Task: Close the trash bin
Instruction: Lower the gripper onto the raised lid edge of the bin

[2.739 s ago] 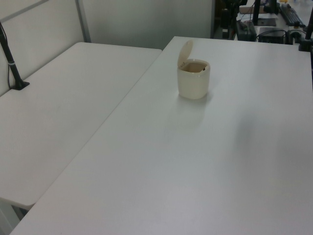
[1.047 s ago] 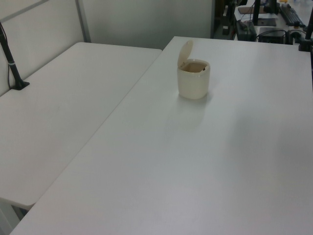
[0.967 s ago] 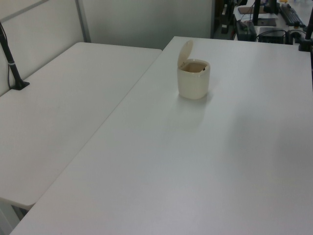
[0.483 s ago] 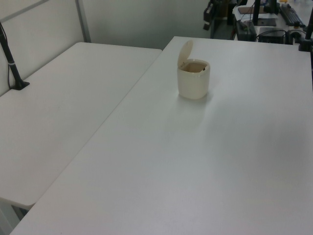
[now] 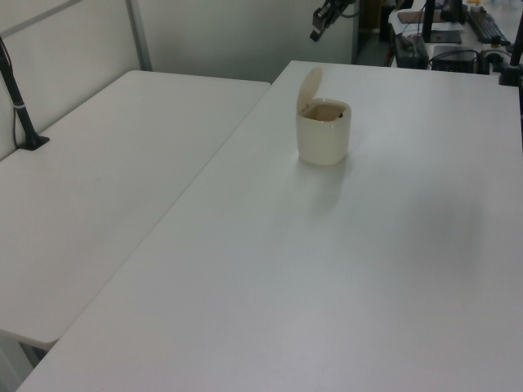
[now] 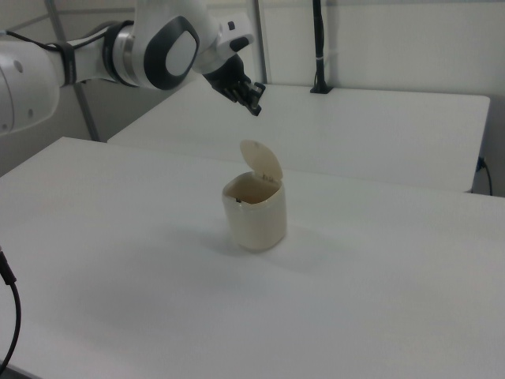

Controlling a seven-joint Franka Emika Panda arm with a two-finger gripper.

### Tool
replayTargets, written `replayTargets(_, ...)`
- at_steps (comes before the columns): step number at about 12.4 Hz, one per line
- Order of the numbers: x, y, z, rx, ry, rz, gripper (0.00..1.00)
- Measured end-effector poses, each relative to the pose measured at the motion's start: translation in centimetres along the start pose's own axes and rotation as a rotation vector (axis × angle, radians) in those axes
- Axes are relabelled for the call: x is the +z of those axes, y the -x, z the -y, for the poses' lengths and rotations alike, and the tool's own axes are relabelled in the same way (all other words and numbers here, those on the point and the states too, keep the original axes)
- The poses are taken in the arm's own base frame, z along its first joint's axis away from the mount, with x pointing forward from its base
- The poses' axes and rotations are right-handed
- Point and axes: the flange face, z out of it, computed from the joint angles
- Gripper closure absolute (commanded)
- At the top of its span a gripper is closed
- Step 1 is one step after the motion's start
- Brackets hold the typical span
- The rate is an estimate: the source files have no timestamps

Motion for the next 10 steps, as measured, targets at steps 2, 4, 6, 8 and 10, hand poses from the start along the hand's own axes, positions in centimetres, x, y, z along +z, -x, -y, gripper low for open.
replayTargets(2, 1.3, -0.1, -0.6, 0.010, 0.004, -0.024, 1.00)
replayTargets(4, 3.4, 0.3, -0.9, 0.013, 0.008, -0.011, 1.00)
replayTargets(6, 5.5, 0.8, -0.8, 0.012, 0.009, 0.012, 1.00)
replayTargets(8, 6.7, 1.1, -0.8, 0.010, 0.010, 0.027, 1.00)
replayTargets(10, 7.1, 1.5, -0.8, 0.010, 0.012, 0.059, 0.99)
